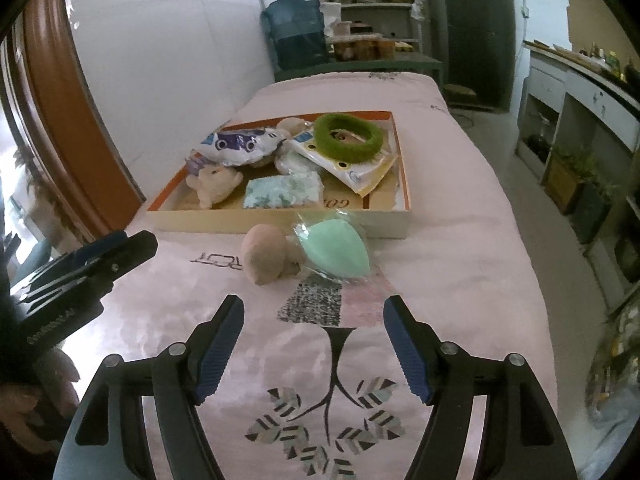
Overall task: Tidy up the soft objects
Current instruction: 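Grasp the bagged green sponge with right tool while left tool grasps the pink round sponge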
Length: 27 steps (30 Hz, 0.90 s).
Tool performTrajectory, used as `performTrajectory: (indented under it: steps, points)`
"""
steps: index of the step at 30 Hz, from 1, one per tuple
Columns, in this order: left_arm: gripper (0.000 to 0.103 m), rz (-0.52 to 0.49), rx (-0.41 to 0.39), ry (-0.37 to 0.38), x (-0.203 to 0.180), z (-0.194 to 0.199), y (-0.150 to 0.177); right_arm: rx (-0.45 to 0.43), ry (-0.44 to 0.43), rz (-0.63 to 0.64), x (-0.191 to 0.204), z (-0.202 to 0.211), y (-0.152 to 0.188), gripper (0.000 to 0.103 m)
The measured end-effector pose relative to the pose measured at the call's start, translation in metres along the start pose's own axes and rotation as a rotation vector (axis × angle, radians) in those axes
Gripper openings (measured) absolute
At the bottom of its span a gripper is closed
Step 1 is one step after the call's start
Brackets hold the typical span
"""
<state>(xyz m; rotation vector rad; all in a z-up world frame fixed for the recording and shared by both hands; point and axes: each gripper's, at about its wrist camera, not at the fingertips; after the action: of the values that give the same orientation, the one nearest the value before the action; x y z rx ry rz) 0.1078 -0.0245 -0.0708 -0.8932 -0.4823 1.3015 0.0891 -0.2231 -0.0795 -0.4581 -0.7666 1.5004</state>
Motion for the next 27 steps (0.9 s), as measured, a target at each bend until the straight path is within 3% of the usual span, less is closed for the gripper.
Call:
performTrajectory:
  steps: [15, 23, 25, 27]
  points:
    - [0.057, 0.003, 0.048, 0.024, -0.010, -0.026, 0.002, 0.028, 0.020, 0.031, -0.018, -0.046, -0.021, 0.074]
    - [0.057, -0.012, 0.064, 0.041, -0.018, -0.037, 0.001, 0.077, -0.039, 0.040, -0.020, -0.077, -0.031, 0.073]
    - [0.057, -0.012, 0.069, 0.042, -0.020, -0.040, 0.000, 0.079, -0.049, 0.041, -0.019, -0.079, -0.030, 0.051]
    - [0.057, -0.010, 0.076, 0.043, -0.020, -0.042, 0.000, 0.089, -0.048, 0.046, -0.018, -0.082, -0.030, 0.046]
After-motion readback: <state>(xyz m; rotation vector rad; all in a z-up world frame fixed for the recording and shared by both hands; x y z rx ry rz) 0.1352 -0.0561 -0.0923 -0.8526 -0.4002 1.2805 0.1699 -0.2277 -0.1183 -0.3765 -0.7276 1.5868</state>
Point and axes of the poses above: each gripper's, at about its wrist camera, not at the fingertips, and z roughly against the way its jaws point, x to its left, y to its underside, and after that the axes turned 3 degrees about -x, right-handed
